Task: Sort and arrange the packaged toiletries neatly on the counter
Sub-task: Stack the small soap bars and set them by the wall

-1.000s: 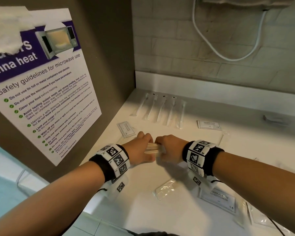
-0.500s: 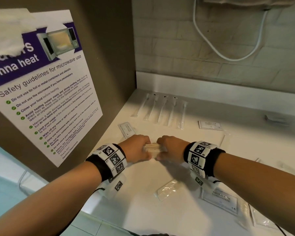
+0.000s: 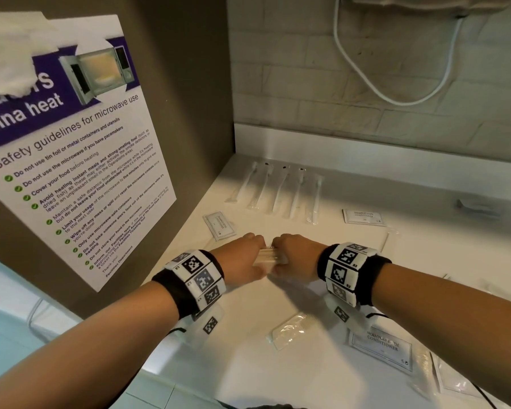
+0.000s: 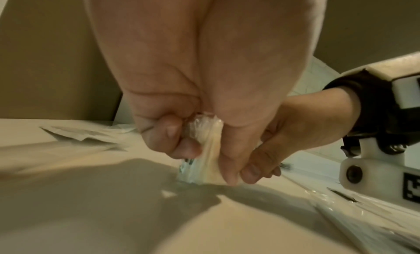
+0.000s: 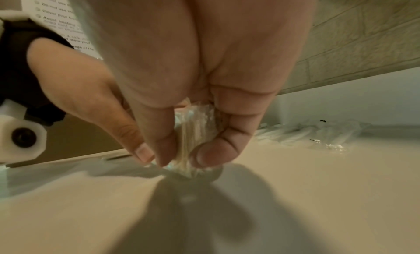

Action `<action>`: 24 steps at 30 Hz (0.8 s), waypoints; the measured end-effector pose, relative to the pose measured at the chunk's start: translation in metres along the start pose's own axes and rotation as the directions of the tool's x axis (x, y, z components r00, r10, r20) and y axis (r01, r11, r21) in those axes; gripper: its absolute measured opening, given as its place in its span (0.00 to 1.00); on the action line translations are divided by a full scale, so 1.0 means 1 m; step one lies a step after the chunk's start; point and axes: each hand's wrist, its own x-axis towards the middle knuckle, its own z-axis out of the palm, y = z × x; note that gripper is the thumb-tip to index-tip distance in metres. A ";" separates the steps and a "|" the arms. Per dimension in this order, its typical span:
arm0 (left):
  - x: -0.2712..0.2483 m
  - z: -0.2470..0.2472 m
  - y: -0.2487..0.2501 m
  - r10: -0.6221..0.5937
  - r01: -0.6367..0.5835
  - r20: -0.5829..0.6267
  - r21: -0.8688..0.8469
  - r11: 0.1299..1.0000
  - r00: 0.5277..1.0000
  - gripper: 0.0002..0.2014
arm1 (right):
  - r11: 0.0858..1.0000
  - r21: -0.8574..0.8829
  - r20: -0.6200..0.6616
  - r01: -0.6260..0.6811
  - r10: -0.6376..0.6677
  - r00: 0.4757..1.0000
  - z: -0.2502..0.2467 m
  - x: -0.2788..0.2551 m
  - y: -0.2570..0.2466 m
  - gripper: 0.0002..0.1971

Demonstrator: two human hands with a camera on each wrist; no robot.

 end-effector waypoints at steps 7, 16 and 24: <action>-0.002 0.005 0.001 -0.017 0.015 0.045 0.042 0.999 0.999 0.23 | 1.000 -0.008 0.019 -0.015 0.015 1.000 0.008 0.000 0.000 0.17; -0.004 -0.001 -0.001 0.023 -0.019 0.075 -0.063 0.998 0.997 0.17 | 0.999 0.026 0.015 -0.029 0.029 0.999 0.003 -0.006 0.003 0.11; 0.013 -0.026 0.015 0.010 -0.052 -0.080 -0.548 0.835 0.997 0.18 | 0.963 0.258 -0.145 -0.077 0.118 0.982 -0.033 -0.046 0.040 0.20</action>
